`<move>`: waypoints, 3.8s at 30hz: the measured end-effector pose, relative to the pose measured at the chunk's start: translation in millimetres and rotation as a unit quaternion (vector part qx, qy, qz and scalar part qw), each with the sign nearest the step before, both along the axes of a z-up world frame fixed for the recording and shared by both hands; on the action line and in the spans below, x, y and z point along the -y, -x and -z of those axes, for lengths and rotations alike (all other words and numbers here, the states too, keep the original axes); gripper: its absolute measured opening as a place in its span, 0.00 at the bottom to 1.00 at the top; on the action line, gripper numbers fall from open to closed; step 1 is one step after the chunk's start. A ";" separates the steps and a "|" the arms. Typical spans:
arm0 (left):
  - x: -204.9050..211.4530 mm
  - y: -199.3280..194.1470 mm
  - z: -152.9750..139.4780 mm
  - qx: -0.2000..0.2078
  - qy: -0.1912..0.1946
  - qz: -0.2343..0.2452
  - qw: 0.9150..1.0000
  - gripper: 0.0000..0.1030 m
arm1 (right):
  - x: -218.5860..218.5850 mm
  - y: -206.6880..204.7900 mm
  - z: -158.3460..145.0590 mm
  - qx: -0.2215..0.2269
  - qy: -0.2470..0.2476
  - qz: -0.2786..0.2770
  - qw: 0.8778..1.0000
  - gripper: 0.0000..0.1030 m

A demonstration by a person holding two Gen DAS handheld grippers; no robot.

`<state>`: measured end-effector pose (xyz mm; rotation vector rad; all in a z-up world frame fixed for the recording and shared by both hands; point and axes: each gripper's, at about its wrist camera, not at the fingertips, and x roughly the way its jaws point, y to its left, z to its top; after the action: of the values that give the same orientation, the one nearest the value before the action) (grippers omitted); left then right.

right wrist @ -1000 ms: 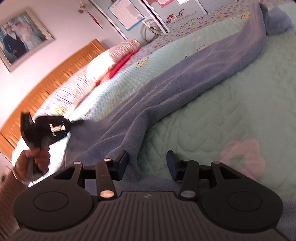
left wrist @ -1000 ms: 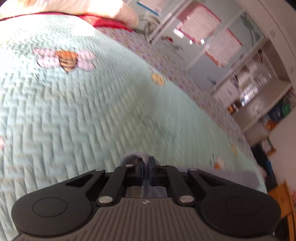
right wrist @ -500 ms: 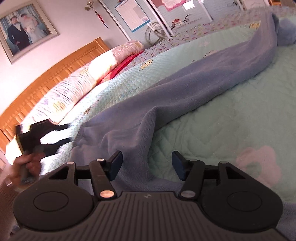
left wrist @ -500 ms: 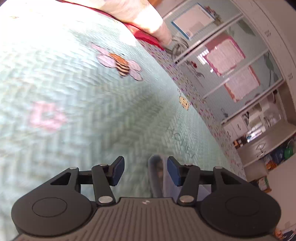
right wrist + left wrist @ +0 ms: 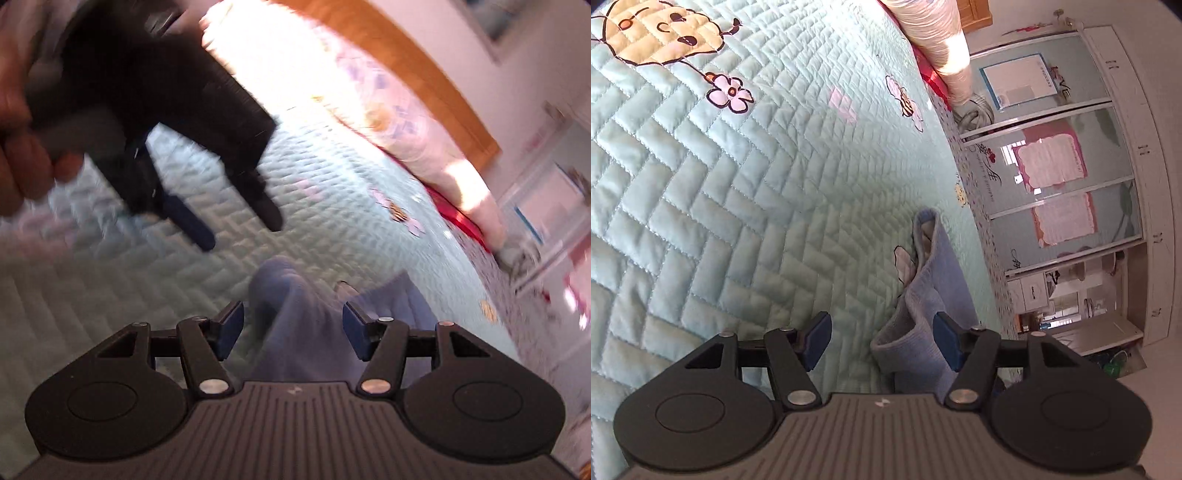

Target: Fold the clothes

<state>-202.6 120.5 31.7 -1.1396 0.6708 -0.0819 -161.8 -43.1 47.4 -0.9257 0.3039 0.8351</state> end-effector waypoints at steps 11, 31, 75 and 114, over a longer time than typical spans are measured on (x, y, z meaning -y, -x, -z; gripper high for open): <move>11.1 -22.9 24.7 0.029 0.162 0.052 0.985 0.68 | 62.2 -67.7 -60.3 -0.198 -0.265 0.140 0.933 0.03; 23.2 -61.3 36.8 -0.061 0.230 0.084 0.968 0.69 | 46.6 -2.0 -41.6 -0.065 -0.209 0.119 0.968 0.03; 11.2 -66.5 -27.8 -0.115 -0.190 0.146 0.964 0.06 | 227.4 39.8 1.8 -0.353 -0.361 0.362 0.784 0.35; 164.4 -102.0 -61.3 0.027 -0.224 0.177 0.958 0.34 | 603.0 -194.7 26.7 -0.302 -0.700 0.557 0.330 0.53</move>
<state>-100.6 -43.9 93.0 -0.5725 0.7909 -0.2518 32.9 -646.0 20.7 1.3485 0.5615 -0.1925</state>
